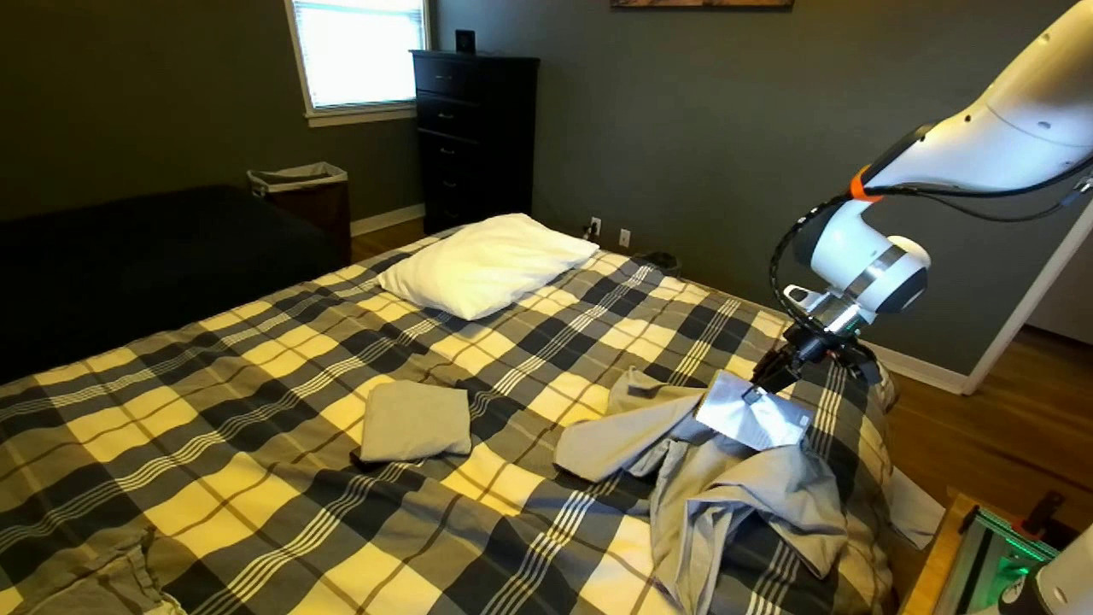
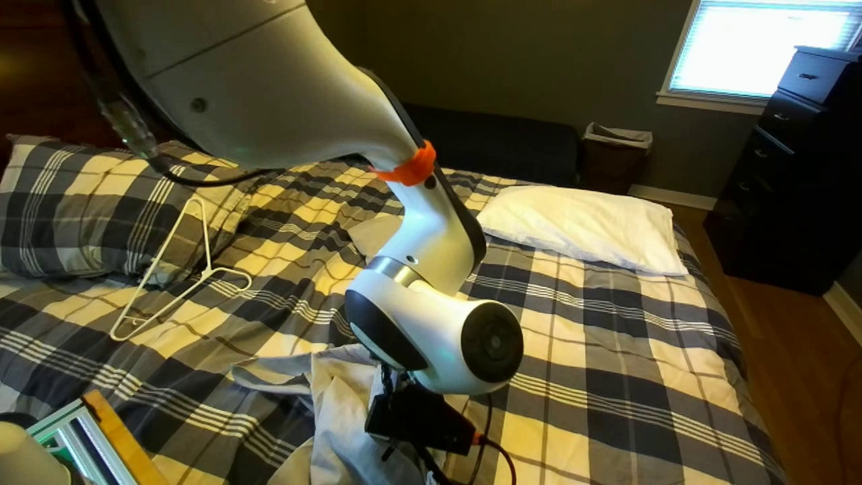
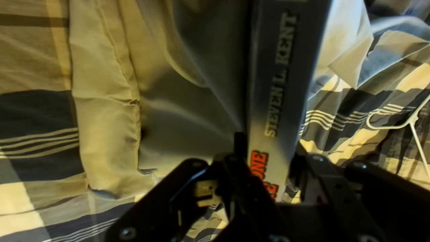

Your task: Remove the book from the grey cloth and put it on the bed

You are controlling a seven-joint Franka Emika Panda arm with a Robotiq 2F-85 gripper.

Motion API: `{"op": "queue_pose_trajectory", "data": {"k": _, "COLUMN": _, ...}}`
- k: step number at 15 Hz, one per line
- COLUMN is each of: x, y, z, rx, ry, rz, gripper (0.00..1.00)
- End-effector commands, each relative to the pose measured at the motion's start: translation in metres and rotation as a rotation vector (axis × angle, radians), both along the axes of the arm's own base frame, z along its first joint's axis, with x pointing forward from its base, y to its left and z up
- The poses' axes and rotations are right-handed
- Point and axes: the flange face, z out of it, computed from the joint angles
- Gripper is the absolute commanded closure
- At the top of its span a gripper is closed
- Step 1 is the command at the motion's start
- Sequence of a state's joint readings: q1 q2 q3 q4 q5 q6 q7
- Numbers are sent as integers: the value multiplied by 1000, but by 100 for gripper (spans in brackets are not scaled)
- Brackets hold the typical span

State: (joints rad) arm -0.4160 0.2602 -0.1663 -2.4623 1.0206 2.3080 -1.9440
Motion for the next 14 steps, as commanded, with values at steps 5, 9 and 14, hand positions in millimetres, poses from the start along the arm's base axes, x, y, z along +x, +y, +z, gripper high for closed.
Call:
{"op": "queue_pose_trajectory", "data": {"k": 5, "x": -6, "y": 7, "z": 19, "rx": -66, "ry": 12, "rz": -71, "gripper": 92}}
{"op": "queue_pose_trajectory", "data": {"k": 9, "x": 0, "y": 21, "z": 12, "rx": -50, "ry": 41, "rz": -56, "gripper": 91}}
{"op": "queue_pose_trajectory", "data": {"k": 14, "x": -2, "y": 36, "z": 18, "rx": -51, "ry": 42, "rz": -28, "gripper": 100}}
